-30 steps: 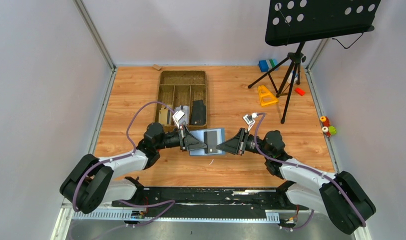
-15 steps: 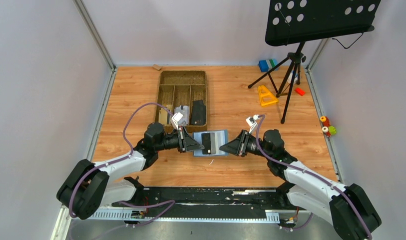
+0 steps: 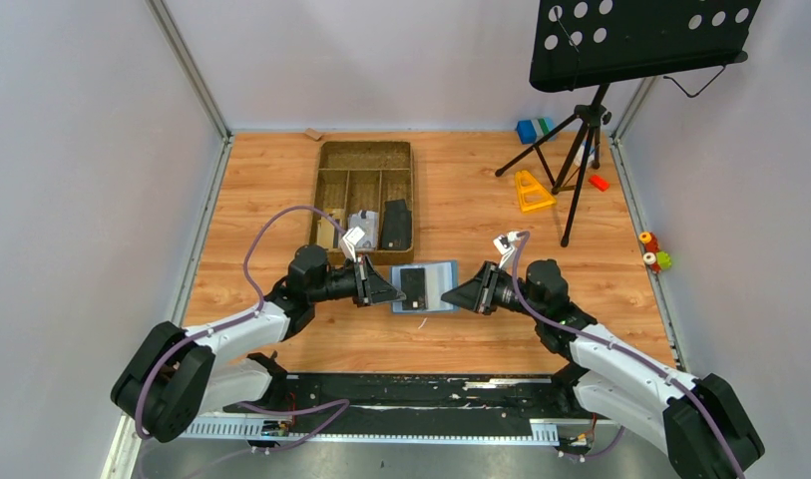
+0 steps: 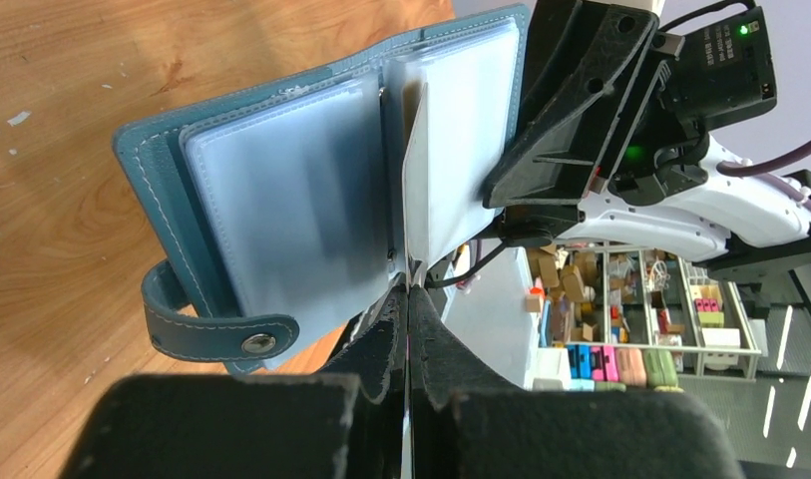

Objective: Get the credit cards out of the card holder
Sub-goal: Remove the credit card from the card holder.

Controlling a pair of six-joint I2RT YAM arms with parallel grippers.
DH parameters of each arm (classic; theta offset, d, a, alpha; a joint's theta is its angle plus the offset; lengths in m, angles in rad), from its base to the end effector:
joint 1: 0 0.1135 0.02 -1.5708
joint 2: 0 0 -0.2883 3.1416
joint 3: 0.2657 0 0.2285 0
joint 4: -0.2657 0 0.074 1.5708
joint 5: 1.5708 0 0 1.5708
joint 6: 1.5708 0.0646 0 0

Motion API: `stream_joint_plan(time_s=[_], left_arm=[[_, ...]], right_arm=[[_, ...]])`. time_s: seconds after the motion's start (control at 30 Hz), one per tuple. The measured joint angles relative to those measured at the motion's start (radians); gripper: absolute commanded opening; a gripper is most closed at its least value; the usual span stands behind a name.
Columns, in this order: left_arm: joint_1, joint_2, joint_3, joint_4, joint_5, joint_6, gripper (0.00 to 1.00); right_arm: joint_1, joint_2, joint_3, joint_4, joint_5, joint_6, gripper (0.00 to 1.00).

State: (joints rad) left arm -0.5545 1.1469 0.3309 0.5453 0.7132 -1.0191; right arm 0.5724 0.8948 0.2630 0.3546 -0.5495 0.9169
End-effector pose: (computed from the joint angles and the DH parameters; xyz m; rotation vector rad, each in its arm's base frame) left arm 0.1602 -0.1489 0.2239 0.0945 2.1609 -1.6678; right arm 0.1306 0.1243 0.2213 -0.0789 2.1043 1.4810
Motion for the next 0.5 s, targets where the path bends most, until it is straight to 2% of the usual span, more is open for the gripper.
stream_joint_plan(time_s=[0.5], left_arm=[[0.006,-0.013,0.0,-0.055,-0.008,0.034,0.0]], right_arm=[[-0.019,-0.015,0.0,-0.016,0.003,-0.006,0.0]])
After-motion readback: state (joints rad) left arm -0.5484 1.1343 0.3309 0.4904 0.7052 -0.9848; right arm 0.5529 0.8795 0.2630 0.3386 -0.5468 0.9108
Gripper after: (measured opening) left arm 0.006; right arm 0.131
